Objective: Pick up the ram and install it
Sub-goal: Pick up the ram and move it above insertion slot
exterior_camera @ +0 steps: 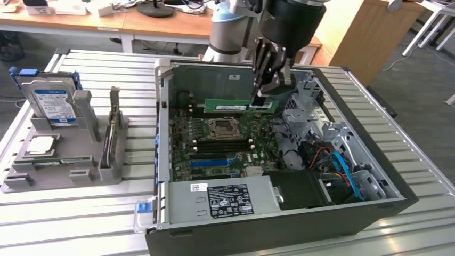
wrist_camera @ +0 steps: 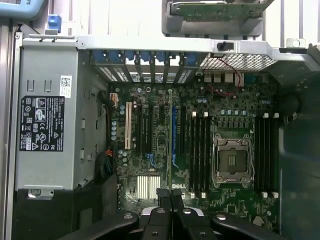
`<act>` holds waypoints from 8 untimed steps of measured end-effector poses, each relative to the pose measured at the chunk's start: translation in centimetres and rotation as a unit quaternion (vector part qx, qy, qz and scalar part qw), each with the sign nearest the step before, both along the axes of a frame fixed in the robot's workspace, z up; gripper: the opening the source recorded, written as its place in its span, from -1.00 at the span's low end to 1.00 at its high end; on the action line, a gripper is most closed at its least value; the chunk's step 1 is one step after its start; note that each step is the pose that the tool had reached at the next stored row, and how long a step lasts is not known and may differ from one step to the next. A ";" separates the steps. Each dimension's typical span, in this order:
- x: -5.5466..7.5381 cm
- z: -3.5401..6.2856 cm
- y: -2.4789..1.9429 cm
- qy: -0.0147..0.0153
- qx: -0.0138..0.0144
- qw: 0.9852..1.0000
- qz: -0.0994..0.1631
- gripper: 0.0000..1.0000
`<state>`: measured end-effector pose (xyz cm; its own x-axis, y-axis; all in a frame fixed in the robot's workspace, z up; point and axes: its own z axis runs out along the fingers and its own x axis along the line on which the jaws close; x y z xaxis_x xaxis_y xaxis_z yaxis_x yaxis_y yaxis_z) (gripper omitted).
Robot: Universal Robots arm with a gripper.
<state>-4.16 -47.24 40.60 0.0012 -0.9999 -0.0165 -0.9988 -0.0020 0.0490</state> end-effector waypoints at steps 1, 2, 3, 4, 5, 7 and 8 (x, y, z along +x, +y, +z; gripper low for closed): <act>0.0 0.00 0.00 0.000 0.000 1.000 0.000 -0.76; 0.0 0.00 0.01 0.000 0.000 1.000 0.000 -0.76; 0.0 0.00 0.04 0.000 0.000 1.000 0.000 -0.76; 0.0 -0.01 0.13 0.000 0.000 1.000 0.000 -0.76; 0.0 -0.02 0.24 0.000 0.000 1.000 0.000 -0.76; 0.0 -0.04 0.54 0.000 0.000 1.000 0.000 -0.76; 0.0 -0.06 0.69 0.000 0.000 1.000 0.000 -0.76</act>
